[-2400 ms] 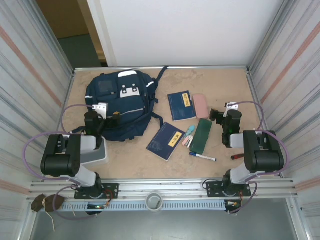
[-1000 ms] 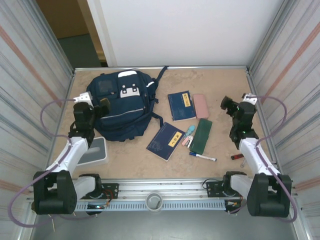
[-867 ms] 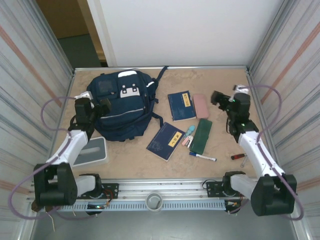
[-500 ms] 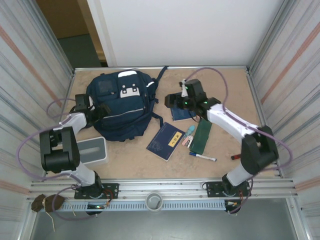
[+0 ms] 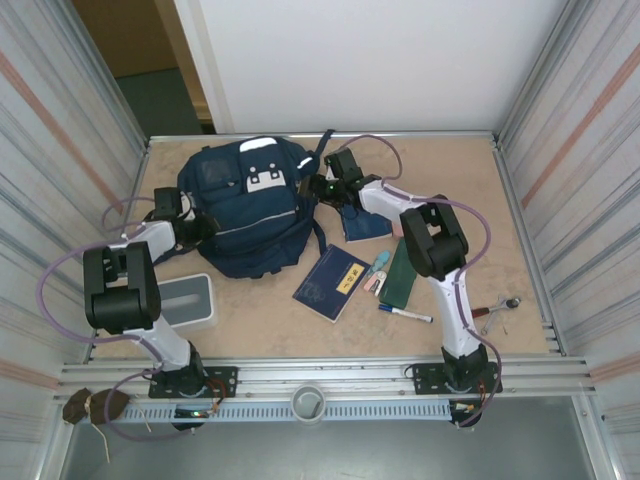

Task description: Pack the student bag

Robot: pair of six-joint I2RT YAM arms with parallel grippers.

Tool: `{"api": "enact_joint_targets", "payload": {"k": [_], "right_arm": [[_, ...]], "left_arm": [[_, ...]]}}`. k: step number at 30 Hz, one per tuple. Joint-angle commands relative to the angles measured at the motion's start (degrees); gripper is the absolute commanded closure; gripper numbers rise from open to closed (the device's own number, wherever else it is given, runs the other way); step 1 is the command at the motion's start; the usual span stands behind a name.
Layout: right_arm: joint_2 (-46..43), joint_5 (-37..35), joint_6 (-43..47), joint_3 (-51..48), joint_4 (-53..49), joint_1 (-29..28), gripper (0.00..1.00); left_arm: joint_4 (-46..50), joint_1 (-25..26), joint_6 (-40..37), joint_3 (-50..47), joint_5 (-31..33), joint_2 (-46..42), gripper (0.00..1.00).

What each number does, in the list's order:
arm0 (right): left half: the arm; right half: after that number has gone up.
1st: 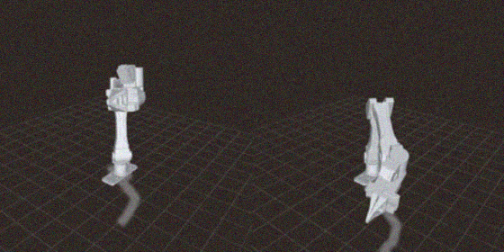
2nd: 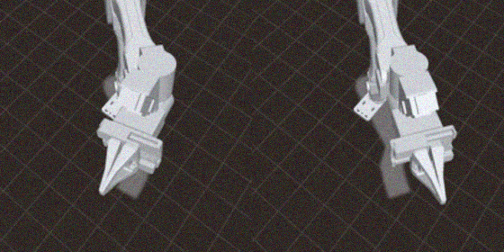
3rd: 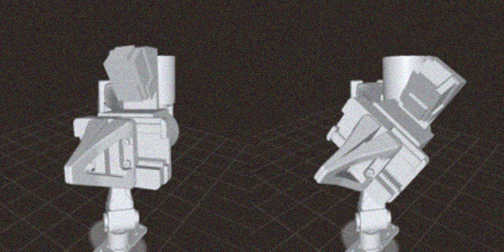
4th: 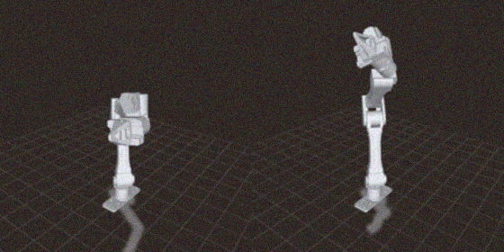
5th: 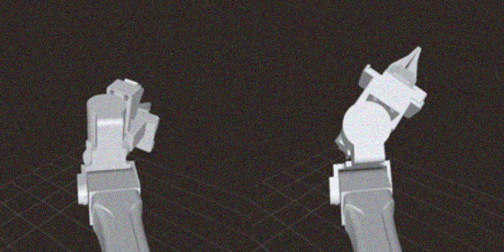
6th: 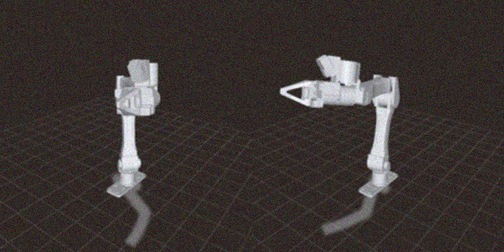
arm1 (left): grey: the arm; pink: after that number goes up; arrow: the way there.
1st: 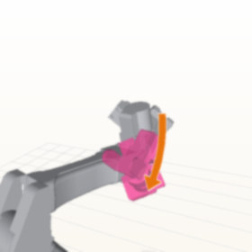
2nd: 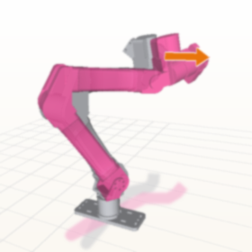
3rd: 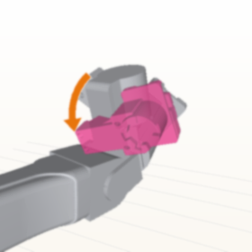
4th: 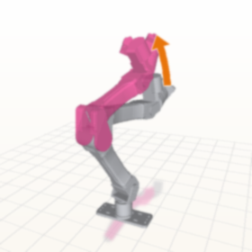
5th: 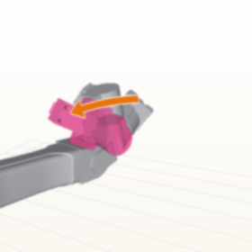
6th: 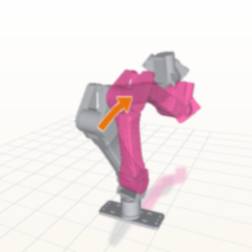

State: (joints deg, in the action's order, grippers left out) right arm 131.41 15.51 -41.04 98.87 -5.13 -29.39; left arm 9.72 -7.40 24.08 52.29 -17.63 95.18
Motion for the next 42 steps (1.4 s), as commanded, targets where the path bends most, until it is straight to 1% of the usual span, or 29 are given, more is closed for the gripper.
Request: {"api": "enact_joint_targets", "payload": {"k": [1,2,3,5,6,9,13,16,18,21,23,25,27,29,31,33,35,36,39,42], "right_arm": [[3.46,4.76,-4.23,4.21,2.17,1.52,0.64],[3.71,5.58,-4.03,4.70,1.77,1.48,0.73],[3.46,6.07,-3.65,4.69,1.46,1.39,0.79],[1.49,6.78,-2.55,3.79,1.08,1.18,0.88],[0.20,7.10,-2.24,3.04,1.16,1.17,0.91],[-5.57,8.26,-2.28,-0.41,2.25,1.00,0.94],[-14.15,8.84,-4.31,-6.78,5.31,-0.15,0.95],[-20.66,4.65,-6.96,-13.70,8.00,-2.11,0.94],[-23.47,0.91,-9.76,-17.58,10.75,-4.05,0.94],[-24.05,-3.08,-12.39,-19.00,12.20,-7.84,0.93],[-23.14,-4.03,-13.44,-18.80,12.24,-9.81,0.91],[-21.59,-2.67,-12.89,-17.59,11.83,-12.34,0.88],[-20.31,-0.49,-9.07,-14.44,6.71,-14.92,0.80],[-20.92,0.28,-3.54,-12.67,1.36,-16.75,0.71],[-23.65,-0.84,0.33,-13.71,-3.17,-17.15,0.62],[-27.39,-2.65,2.56,-16.77,-5.75,-16.02,0.56],[-30.58,-3.58,2.82,-21.18,-6.08,-13.41,0.48],[-31.57,-3.82,2.30,-23.19,-6.02,-11.58,0.44],[-31.40,-2.52,0.07,-26.09,-6.33,-6.23,0.38],[-28.45,-0.22,-2.03,-26.00,-4.10,-3.39,0.31]], "left_arm": [[0.32,0.89,-0.78,1.05,-3.33,1.54,0.80],[0.18,1.06,-0.78,1.35,-3.68,1.82,0.82],[0.02,1.22,-0.78,1.61,-3.94,2.23,0.85],[-0.16,1.57,-0.69,2.32,-4.39,3.05,0.89],[-0.46,1.77,-0.43,2.75,-4.51,3.41,0.90],[-1.33,2.17,0.60,4.54,-5.35,4.77,0.91],[-0.46,3.31,1.06,10.13,-5.77,7.79,0.90],[1.62,4.56,0.68,16.76,-6.00,11.77,0.88],[2.85,5.47,0.47,22.15,-6.48,15.40,0.87],[6.74,5.82,0.02,32.03,-7.62,21.61,0.84],[9.77,5.40,-0.73,39.42,-7.48,24.50,0.80],[12.51,4.65,-1.11,45.99,-6.76,28.65,0.71],[14.85,3.54,-1.11,52.38,-6.52,31.14,0.61],[16.72,2.43,-1.12,57.52,-6.44,32.67,0.53],[18.06,1.25,-1.09,60.96,-6.35,33.10,0.47],[18.19,0.28,-0.75,61.55,-6.20,31.74,0.43],[16.44,-0.14,0.02,58.27,-5.97,28.05,0.39],[14.58,-0.08,0.71,54.78,-5.97,25.38,0.38],[6.42,0.73,2.99,39.75,-6.48,13.38,0.35],[-0.82,2.55,5.05,23.25,-4.70,1.53,0.32]]}}
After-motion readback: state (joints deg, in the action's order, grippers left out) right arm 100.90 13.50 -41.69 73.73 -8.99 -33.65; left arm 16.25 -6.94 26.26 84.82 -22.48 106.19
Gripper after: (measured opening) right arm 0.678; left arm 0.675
